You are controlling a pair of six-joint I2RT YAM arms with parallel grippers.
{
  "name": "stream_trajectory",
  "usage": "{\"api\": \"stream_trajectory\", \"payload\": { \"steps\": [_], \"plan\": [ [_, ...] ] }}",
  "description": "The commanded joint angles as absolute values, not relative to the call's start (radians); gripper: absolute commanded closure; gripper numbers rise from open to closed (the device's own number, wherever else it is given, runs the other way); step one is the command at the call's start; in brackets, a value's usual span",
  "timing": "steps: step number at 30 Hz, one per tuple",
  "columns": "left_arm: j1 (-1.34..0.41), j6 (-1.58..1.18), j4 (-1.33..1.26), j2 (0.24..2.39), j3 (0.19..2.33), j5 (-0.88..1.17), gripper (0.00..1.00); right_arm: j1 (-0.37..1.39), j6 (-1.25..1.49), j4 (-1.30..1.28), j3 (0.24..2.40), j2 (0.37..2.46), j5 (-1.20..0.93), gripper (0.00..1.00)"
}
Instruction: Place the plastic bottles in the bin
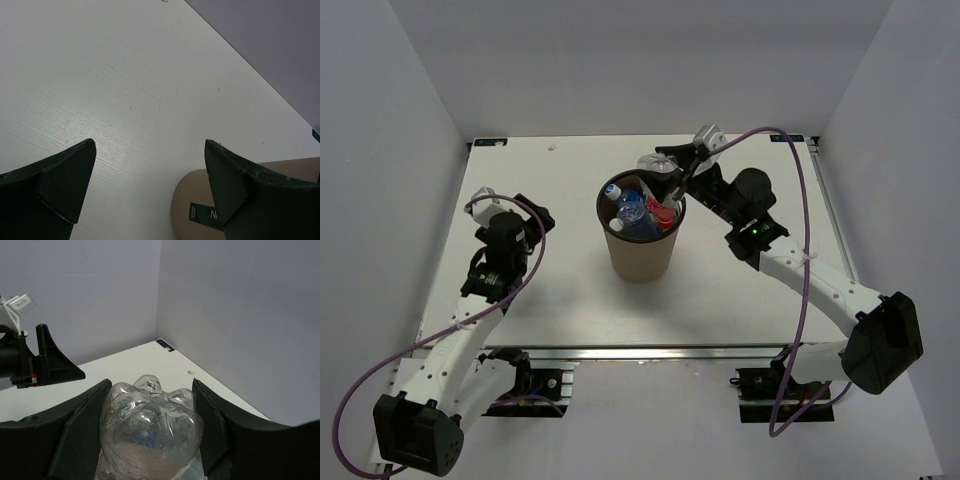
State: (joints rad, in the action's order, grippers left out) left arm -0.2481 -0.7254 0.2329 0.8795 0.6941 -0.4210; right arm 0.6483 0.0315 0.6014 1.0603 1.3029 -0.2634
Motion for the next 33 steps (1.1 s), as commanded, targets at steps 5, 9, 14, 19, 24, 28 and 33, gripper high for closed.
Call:
{"api": "stream_trajectory", "payload": {
  "steps": [5,9,14,19,24,28,33],
  "plan": [
    [-0.244,-0.738,0.248,0.845,0.683,-0.416,0.02,0.675,0.034,0.922,1.040,1.333,-0.220,0.82],
    [-0.244,-0.741,0.255,0.845,0.684,-0.420,0.02,0.680,0.031,0.985,0.985,1.333,-0.213,0.83],
    [-0.244,-0.744,0.256,0.844,0.683,-0.425,0.02,0.698,0.006,1.049,0.876,1.316,-0.215,0.83],
    [-0.245,-0.745,0.250,0.850,0.683,-0.419,0.02,0.730,-0.052,1.178,0.709,1.324,-0.173,0.83],
    [-0.245,-0.746,0.250,0.856,0.687,-0.411,0.02,0.747,-0.061,1.201,0.670,1.382,-0.169,0.74],
    [-0.244,-0.742,0.255,0.856,0.687,-0.417,0.02,0.775,-0.084,1.201,0.675,1.401,-0.132,0.68],
    [-0.244,-0.744,0.253,0.854,0.689,-0.416,0.02,0.813,-0.179,1.154,0.716,1.414,-0.089,0.69]
  ]
}}
